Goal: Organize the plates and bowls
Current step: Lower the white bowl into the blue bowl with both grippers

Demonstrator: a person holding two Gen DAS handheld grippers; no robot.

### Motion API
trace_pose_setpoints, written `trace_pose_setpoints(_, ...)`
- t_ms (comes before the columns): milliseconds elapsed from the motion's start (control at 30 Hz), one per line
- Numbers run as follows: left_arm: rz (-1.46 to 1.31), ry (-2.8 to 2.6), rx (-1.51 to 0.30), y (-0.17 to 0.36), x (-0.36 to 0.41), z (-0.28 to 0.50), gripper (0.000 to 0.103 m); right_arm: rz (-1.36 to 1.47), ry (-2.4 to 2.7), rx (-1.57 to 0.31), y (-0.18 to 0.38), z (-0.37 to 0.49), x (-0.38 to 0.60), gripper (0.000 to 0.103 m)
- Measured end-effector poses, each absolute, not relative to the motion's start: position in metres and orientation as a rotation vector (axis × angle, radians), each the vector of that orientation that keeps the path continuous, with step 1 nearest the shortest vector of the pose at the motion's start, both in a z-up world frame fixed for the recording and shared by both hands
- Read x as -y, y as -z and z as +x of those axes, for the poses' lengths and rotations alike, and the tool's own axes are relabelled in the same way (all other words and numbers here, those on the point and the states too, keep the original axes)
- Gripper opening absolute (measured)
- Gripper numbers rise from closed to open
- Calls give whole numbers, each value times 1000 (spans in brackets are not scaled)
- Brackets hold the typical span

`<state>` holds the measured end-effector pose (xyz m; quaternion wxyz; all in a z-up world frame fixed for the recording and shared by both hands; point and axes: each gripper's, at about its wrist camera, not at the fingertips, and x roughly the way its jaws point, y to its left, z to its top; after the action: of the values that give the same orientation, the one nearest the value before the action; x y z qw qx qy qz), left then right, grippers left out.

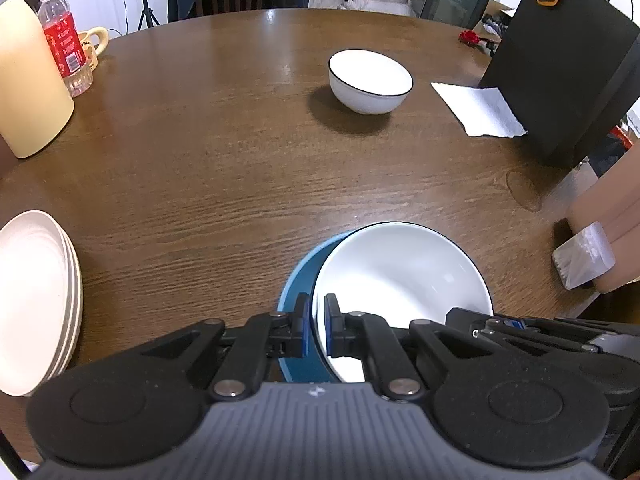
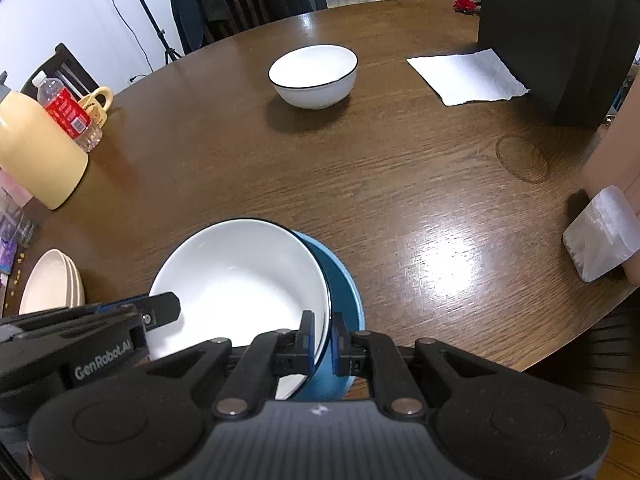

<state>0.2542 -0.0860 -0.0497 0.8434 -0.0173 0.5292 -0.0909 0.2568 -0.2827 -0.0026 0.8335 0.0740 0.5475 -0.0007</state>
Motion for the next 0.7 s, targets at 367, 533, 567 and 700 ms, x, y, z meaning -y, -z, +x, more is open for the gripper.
trace_pose_setpoints(367, -15, 206, -1138, 62, 89, 256, 7, 132, -7, -1182, 17, 260, 284, 8)
trace_pose_setpoints(533, -6, 213, -1151, 68, 90, 257, 7, 122, -14, -1194, 23, 261, 283, 8)
trace_pose_setpoints(567, -5, 213, -1154, 69, 89, 257, 7, 119, -16, -1196, 24, 261, 283, 8)
trace_pose_setpoints(700, -3, 214, -1161, 72, 89, 260, 8, 114, -23, -1203, 26, 263, 283, 8)
